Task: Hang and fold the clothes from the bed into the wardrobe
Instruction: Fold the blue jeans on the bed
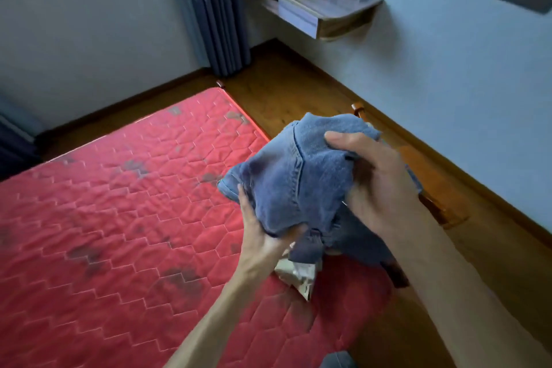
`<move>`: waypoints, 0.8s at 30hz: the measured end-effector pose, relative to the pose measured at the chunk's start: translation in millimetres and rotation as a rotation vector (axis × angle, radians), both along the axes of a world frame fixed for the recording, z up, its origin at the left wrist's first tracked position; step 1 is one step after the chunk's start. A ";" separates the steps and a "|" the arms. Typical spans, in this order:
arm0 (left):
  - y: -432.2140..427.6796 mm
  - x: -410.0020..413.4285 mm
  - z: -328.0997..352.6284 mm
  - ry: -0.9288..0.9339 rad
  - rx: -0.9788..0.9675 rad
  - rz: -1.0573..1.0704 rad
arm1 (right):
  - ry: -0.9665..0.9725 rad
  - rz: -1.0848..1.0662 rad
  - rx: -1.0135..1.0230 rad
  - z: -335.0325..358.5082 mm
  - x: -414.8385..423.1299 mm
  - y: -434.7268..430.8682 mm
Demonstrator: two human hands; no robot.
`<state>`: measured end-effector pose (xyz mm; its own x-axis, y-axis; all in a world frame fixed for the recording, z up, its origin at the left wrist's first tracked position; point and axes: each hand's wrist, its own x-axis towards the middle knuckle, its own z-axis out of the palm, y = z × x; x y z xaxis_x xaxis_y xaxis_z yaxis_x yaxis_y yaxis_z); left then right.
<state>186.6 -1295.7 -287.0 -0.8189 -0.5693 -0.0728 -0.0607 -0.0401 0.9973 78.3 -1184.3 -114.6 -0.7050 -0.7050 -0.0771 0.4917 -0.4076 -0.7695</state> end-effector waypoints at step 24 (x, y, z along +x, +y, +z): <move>-13.2 78.1 189.4 -0.021 0.230 0.070 | 1.330 0.336 0.502 0.5 50.0 53.0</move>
